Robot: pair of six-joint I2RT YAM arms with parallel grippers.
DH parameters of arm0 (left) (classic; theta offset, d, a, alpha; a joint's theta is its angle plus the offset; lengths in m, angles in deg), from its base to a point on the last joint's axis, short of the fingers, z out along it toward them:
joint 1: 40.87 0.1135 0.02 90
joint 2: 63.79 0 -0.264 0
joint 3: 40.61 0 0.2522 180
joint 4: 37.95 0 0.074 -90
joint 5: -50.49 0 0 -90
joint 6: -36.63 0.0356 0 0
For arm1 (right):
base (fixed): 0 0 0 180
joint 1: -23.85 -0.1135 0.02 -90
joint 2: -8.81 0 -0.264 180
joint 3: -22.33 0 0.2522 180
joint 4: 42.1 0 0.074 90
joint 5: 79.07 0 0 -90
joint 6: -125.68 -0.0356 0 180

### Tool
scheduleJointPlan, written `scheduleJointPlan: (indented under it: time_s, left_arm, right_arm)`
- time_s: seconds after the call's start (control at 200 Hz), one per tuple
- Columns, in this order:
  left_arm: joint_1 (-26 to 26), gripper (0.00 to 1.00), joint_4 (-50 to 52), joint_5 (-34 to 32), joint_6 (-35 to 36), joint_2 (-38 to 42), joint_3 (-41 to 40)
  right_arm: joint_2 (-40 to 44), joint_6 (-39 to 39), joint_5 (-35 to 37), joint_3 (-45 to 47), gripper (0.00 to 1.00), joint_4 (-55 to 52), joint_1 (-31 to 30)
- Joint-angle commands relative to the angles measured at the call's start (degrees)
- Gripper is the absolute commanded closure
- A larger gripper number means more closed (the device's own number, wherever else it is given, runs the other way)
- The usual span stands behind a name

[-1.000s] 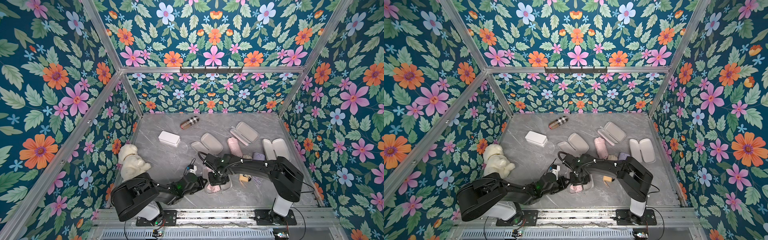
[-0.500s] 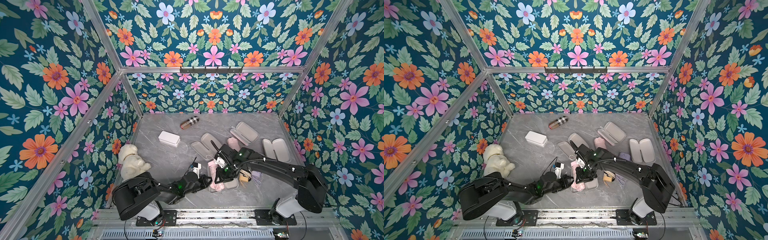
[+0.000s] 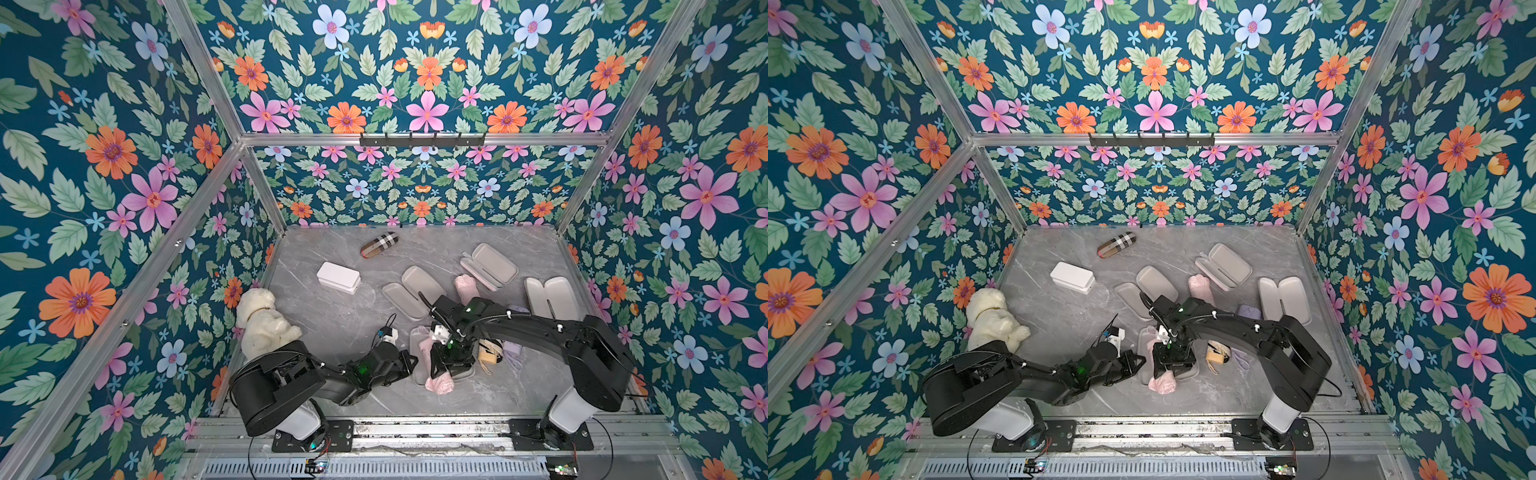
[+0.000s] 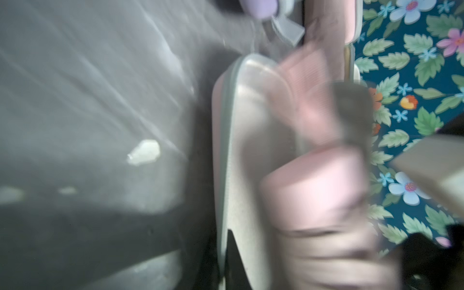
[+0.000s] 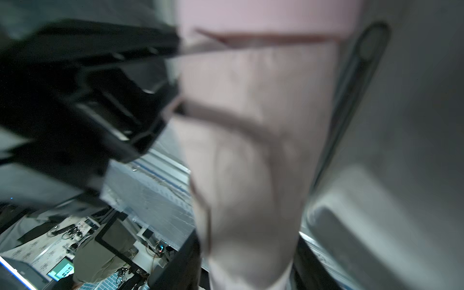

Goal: Put umbrellas into zippered umbrella sleeves
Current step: Place the umbrella in the umbrella sleeve, then pick up the umbrella from the umbrella sleeve, then place the umbrella in the umbrella sleeve.

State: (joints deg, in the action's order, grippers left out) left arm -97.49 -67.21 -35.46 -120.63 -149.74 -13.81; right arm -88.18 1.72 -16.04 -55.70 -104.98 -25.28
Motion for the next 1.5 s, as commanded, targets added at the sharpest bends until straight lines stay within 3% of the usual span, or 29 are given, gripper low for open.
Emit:
scheduleJointPlan:
  time_s: [0.0, 0.105, 0.43, 0.485, 0.58, 0.645, 0.78, 0.945, 1.165, 1.28, 1.495]
  left_arm:
    - [0.03, 1.0, 2.87, -2.86, 0.12, 0.73, -0.27]
    - [0.05, 1.0, 3.3, -3.35, -0.06, 1.56, -0.64]
    - [0.06, 1.0, 1.02, -2.65, -0.59, 0.26, -1.17]
    - [0.02, 1.0, 0.56, -2.56, -0.75, 0.12, -1.35]
    - [0.02, 1.0, 0.39, -2.48, -0.85, -0.1, -1.44]
    - [0.03, 1.0, 0.44, -2.58, -0.8, -0.01, -1.52]
    - [0.06, 1.0, 0.61, -3.07, -0.49, 0.17, -1.44]
    - [-0.14, 1.0, -0.17, -3.26, -0.06, -0.6, -1.09]
    - [-0.64, 1.0, 0.4, -3.61, 0.46, 0.31, -1.0]
    - [-0.95, 1.0, 0.58, -3.53, 0.94, 0.49, -0.74]
    - [-1.21, 1.0, -0.13, -2.16, 2.05, -0.68, 0.15]
  right_arm:
    - [-0.1, -3.45, 8.7, -2.08, 0.36, -3.91, -0.79]
    - [0.24, -6.94, 15.56, -4.86, 0.33, -5.59, -3.3]
    - [-3.67, -8.44, 18.97, -2.44, 0.26, -5.29, -10.21]
    - [-4.46, -7.71, 19.89, -2.71, 0.35, -5.06, -10.53]
    - [-2.5, -5.08, 19.71, -4.46, 0.6, -6.32, -10.52]
    - [0.94, -3.38, 16.01, -5.07, 0.68, -7.61, -9.61]
    - [6.73, -1.86, -0.27, -3.6, 0.78, -9.45, -5.71]
    - [8.58, -6.27, -21.34, -0.48, 0.81, -2.45, -3.31]
    - [4.92, -11.55, -28.31, 5.27, 0.84, 6.91, 2.52]
    - [2.47, -12.05, -29.78, 3.32, 0.85, 10.14, 6.66]
    - [-4.15, -11.67, -31.49, 0.25, 0.88, 12.17, 8.78]
